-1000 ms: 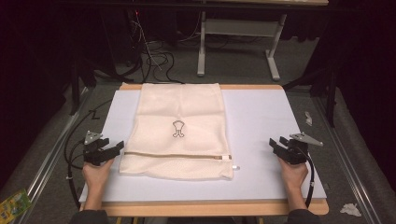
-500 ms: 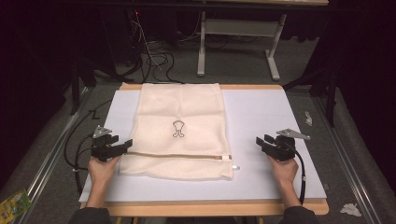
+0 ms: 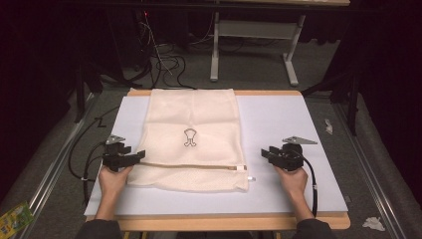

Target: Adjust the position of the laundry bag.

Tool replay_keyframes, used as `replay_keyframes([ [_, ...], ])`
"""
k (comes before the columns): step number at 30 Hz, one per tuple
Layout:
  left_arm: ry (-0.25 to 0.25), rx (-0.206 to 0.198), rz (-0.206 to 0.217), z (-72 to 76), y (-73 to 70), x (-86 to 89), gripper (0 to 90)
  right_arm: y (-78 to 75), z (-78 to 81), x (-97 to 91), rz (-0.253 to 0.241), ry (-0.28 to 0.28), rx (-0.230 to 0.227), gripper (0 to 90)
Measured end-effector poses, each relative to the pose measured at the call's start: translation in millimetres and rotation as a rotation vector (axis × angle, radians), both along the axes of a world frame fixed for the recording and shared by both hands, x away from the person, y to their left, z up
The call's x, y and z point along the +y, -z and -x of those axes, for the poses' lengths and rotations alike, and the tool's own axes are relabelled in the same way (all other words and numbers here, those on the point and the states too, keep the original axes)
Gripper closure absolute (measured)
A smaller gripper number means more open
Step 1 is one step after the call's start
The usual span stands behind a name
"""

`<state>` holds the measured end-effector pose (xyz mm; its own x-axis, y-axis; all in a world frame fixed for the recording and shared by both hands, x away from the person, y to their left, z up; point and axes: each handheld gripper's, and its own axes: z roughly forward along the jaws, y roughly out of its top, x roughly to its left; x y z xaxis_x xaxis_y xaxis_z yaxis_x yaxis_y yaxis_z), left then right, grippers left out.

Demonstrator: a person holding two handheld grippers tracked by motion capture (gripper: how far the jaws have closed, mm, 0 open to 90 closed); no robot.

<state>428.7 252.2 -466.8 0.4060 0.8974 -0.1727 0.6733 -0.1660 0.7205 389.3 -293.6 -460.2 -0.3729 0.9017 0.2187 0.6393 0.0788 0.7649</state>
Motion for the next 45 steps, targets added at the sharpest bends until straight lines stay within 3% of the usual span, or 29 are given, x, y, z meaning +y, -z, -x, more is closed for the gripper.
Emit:
replay_keyframes([
  [19, 0.001, 0.011, -0.010, -3.5, 2.8, -4.5, 35.2, -5.1, -12.1, 45.0, 0.034, -0.100, 0.045, 55.5],
  [26, 0.014, 0.030, -0.021, -8.4, 5.7, -11.9, 38.5, -0.8, -18.8, 59.7, 0.035, -0.121, 0.083, 47.0],
  [37, 0.023, 0.055, -0.030, -13.4, 8.0, -13.4, 40.1, 6.2, -32.3, 78.0, 0.040, -0.147, 0.173, 47.9],
  [38, 0.027, 0.061, -0.033, -14.2, 7.5, -13.4, 40.1, 6.8, -35.9, 82.7, 0.054, -0.149, 0.202, 48.8],
  [41, 0.026, 0.068, -0.032, -15.2, 7.1, -13.9, 40.1, 6.5, -37.0, 86.7, 0.073, -0.145, 0.208, 49.5],
  [43, 0.025, 0.075, -0.038, -16.8, 6.3, -15.2, 41.4, 4.5, -40.0, 89.8, 0.065, -0.153, 0.238, 52.8],
  [45, 0.024, 0.091, -0.058, -19.6, 4.4, -17.4, 44.5, 3.2, -40.7, 94.4, 0.091, -0.163, 0.247, 56.5],
])
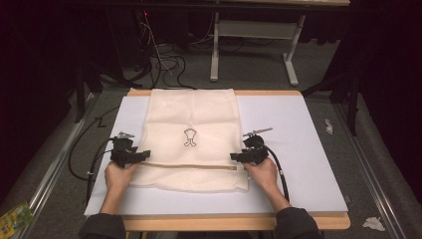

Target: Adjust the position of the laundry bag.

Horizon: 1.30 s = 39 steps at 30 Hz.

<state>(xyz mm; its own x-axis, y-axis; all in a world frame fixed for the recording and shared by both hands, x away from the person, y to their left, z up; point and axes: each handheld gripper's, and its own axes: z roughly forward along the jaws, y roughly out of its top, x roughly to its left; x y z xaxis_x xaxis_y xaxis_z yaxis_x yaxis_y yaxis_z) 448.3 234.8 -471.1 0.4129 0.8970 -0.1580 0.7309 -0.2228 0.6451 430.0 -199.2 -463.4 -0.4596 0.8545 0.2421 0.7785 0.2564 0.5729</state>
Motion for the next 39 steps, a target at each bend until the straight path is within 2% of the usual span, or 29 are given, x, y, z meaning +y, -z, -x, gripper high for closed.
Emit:
replay_keyframes([
  [2, 0.001, 0.005, -0.014, -1.2, -1.0, -0.5, 48.0, -1.1, -1.0, 3.5, 0.027, -0.013, 0.001, 61.9],
  [3, 0.001, 0.005, -0.014, -1.2, -1.0, -0.5, 49.4, -1.1, -1.0, 3.5, 0.027, -0.013, 0.001, 61.9],
  [4, -0.002, 0.011, -0.013, -1.9, -1.7, -0.9, 52.6, -1.0, -2.3, 3.8, 0.029, -0.020, 0.000, 69.2],
  [5, 0.002, 0.015, -0.008, -2.4, -2.0, -0.8, 56.2, -0.8, -2.6, 3.7, 0.032, -0.021, 0.002, 72.3],
  [7, 0.000, 0.022, -0.009, -3.1, -2.7, -0.6, 57.9, -0.7, -2.9, 2.9, 0.038, -0.025, -0.002, 75.6],
  [8, -0.012, 0.024, -0.013, -3.6, -3.2, -0.6, 66.2, -1.7, -2.7, 0.4, 0.037, -0.037, -0.011, 81.5],
  [9, -0.017, 0.028, -0.012, -4.0, -3.7, -0.2, 66.2, -1.7, -2.7, 0.4, 0.037, -0.037, -0.011, 81.5],
  [10, -0.017, 0.015, 0.000, -3.9, -4.6, -0.3, 74.2, -3.7, -1.9, -1.5, 0.023, -0.044, -0.022, 83.9],
  [13, -0.020, 0.008, 0.018, -3.6, -5.3, -0.7, 81.1, -5.1, -1.4, -2.8, 0.014, -0.054, -0.035, 85.0],
  [15, -0.018, 0.000, 0.038, -3.0, -6.7, -0.5, 82.5, -5.8, -0.9, -3.6, 0.008, -0.056, -0.042, 85.2],
  [21, -0.008, -0.013, 0.049, -2.1, -9.5, -0.9, 84.1, -11.2, 1.9, -7.7, -0.005, -0.050, -0.087, 85.8],
  [25, 0.006, -0.029, 0.053, -2.1, -12.0, -5.5, 84.5, -11.6, 2.0, -11.3, -0.006, -0.044, -0.089, 86.0],
  [30, 0.027, -0.028, 0.051, -2.3, -12.3, -9.4, 84.6, -12.8, 2.8, -15.9, -0.001, -0.039, -0.092, 86.1],
  [34, 0.034, -0.031, 0.081, -3.7, -14.7, -13.1, 84.7, -14.0, 3.1, -24.3, -0.008, -0.029, -0.099, 86.1],
  [39, 0.042, -0.031, 0.095, -4.8, -17.5, -15.0, 84.7, -15.1, 3.0, -28.4, -0.021, -0.027, -0.094, 86.1],
])
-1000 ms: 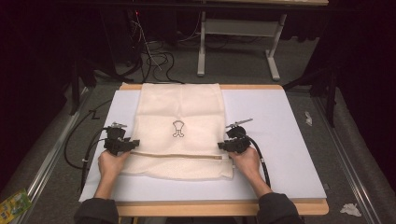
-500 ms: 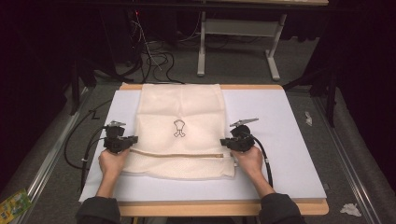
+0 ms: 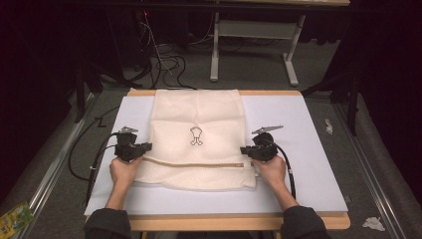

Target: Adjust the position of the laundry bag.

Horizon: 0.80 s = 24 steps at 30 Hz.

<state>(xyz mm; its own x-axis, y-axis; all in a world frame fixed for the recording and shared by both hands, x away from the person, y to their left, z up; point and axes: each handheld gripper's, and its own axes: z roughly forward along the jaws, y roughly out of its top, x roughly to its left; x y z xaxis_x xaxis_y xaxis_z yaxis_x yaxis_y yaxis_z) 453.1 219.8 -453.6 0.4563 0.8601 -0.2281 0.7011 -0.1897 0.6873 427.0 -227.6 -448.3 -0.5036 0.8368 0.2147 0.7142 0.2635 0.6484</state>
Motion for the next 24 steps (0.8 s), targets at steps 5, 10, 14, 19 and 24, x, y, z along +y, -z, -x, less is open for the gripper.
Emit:
replay_keyframes([
  [5, 0.006, -0.007, 0.018, 0.3, -0.9, -3.2, 84.7, -2.1, 1.1, -6.4, -0.011, 0.014, -0.011, 86.0],
  [10, 0.011, -0.007, 0.022, 1.0, 0.4, -7.3, 84.7, -4.1, 3.1, -12.3, -0.011, 0.020, -0.019, 85.9],
  [14, 0.024, -0.011, 0.021, 1.7, -0.9, -11.9, 84.7, -6.7, 6.6, -16.3, 0.007, 0.018, -0.033, 85.9],
  [19, 0.038, -0.023, 0.026, 1.9, -3.5, -18.3, 84.7, -8.7, 8.3, -22.9, 0.007, 0.029, -0.045, 85.9],
  [24, 0.045, -0.026, 0.041, 1.4, -4.3, -23.4, 84.6, -10.3, 9.9, -28.9, 0.004, 0.040, -0.049, 85.9],
])
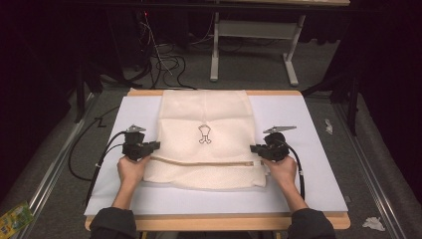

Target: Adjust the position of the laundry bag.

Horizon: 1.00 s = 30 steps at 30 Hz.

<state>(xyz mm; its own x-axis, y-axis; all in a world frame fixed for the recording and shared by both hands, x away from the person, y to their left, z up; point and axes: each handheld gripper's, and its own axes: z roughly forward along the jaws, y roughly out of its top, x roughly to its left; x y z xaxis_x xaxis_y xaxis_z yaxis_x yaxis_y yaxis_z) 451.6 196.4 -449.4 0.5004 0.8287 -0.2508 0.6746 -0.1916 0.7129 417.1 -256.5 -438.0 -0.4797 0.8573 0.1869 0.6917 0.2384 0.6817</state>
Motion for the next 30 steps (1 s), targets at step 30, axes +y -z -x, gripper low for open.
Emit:
replay_keyframes([
  [30, 0.047, -0.046, 0.022, 0.0, -6.1, -37.7, 84.7, -6.4, 10.7, -42.5, -0.011, 0.061, -0.027, 86.1],
])
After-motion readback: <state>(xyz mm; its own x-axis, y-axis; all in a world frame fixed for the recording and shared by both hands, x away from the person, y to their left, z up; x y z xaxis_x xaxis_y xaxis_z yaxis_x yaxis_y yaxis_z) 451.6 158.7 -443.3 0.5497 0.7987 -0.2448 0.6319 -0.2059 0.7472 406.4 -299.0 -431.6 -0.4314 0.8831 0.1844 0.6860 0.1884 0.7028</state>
